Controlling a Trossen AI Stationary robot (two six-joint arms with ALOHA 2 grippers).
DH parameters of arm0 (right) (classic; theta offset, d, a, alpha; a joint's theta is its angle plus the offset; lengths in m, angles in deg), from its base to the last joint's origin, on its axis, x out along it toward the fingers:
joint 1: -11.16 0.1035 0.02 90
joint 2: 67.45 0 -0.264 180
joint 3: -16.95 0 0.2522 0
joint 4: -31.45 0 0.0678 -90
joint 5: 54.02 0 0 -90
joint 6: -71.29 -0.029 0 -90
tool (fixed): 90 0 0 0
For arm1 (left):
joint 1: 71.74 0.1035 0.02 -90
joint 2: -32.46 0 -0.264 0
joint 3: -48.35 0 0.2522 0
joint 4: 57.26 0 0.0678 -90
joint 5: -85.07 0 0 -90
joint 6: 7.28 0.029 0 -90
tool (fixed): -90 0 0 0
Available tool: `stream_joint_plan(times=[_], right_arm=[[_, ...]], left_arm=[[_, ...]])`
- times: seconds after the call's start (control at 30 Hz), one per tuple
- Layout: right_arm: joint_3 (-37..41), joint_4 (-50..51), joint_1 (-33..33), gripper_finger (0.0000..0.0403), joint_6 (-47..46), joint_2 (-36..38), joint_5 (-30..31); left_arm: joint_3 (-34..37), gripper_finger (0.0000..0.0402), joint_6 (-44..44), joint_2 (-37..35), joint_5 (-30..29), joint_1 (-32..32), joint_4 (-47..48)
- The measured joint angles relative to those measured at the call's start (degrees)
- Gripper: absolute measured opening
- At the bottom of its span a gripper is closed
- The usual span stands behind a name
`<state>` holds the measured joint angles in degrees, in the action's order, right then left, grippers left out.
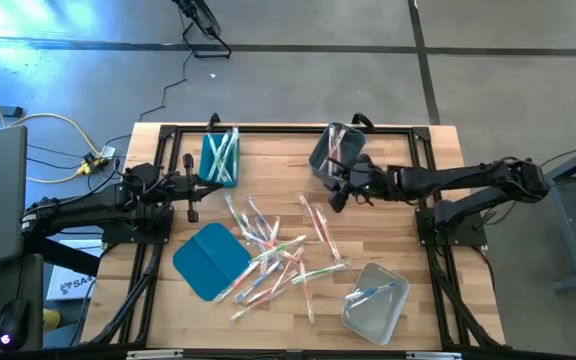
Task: Pick & Place Toothbrushes
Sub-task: Put the orange toothbrush into the dark gray bin
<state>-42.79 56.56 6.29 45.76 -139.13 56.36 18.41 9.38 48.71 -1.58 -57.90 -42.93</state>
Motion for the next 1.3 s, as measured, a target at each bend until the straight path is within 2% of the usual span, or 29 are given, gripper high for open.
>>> stream_joint_plan(times=[0.2,0.43,1.1,1.3], right_arm=[[0.04,7.55,0.37,0.0207,-9.57,-1.17,-6.07],[0.01,6.52,2.83,0.0207,-14.04,-5.44,-12.66],[0.02,2.06,8.45,0.0207,-19.84,-20.63,-12.70],[0.02,1.60,9.92,0.0207,-19.72,-21.76,-8.12]], left_arm=[[0.00,0.0000,0.00,0.02,0.01,0.00,0.01],[-0.02,0.0000,0.00,0.02,0.01,0.00,-0.01],[-0.02,0.0000,-0.41,0.02,0.03,0.00,0.01],[-0.02,0.0000,-0.42,0.02,0.03,0.02,0.05]])
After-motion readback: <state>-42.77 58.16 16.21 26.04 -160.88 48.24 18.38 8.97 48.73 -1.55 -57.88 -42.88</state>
